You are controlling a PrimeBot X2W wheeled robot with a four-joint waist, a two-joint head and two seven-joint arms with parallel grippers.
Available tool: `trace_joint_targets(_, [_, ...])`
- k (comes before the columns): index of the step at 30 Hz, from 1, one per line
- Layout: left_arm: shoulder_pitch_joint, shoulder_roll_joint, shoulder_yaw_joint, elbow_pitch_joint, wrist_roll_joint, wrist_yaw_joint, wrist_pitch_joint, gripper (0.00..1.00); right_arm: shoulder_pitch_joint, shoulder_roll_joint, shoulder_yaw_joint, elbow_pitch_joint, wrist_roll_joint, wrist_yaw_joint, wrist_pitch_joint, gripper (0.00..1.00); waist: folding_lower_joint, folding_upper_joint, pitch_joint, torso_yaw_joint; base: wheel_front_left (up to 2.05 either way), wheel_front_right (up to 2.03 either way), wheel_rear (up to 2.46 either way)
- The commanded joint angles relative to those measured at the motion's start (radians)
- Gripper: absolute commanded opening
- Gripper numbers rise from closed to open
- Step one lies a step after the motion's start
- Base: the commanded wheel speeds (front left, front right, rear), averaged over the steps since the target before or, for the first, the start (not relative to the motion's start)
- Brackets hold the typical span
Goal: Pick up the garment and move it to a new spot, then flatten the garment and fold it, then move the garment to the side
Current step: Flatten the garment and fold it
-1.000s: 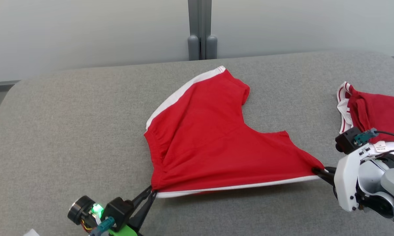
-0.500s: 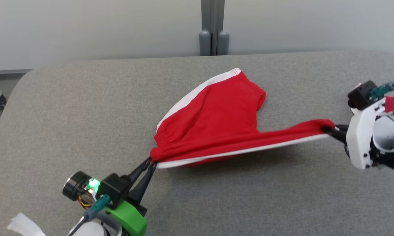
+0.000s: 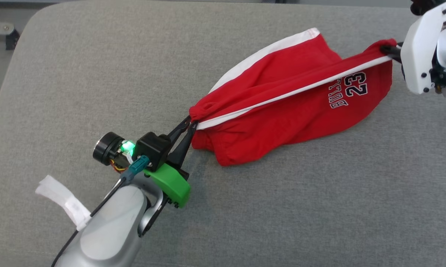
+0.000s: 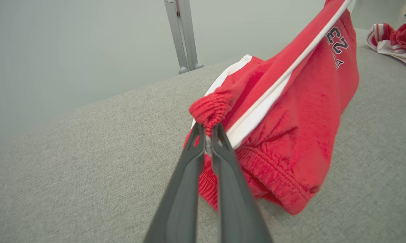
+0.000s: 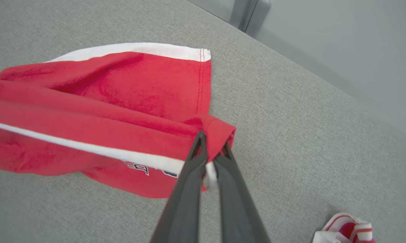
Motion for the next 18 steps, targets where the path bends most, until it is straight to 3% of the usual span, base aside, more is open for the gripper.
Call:
trace_joint_targets(1, [-0.032, -0.010, -0.006, 0.025, 0.006, -0.007, -0.008, 0.00, -0.030, 0.007, 0.000, 0.021, -0.016, -0.002, 0.009, 0.00, 0.0001, -0.0001, 0.118, 0.115, 0.00, 0.00, 0.00])
trace_joint_targets(10, [-0.162, -0.094, -0.027, 0.178, -0.009, -0.024, -0.059, 0.00, -0.164, 0.055, 0.023, 0.167, -0.081, -0.002, 0.023, 0.00, 0.0001, -0.0001, 0.193, 0.184, 0.00, 0.00, 0.00])
trace_joint_targets(18, [-0.248, -0.137, -0.044, 0.275, -0.012, -0.031, -0.083, 0.00, -0.224, 0.081, 0.054, 0.253, -0.099, -0.002, -0.020, 0.00, 0.0001, -0.0001, 0.225, 0.206, 0.00, 0.00, 0.00])
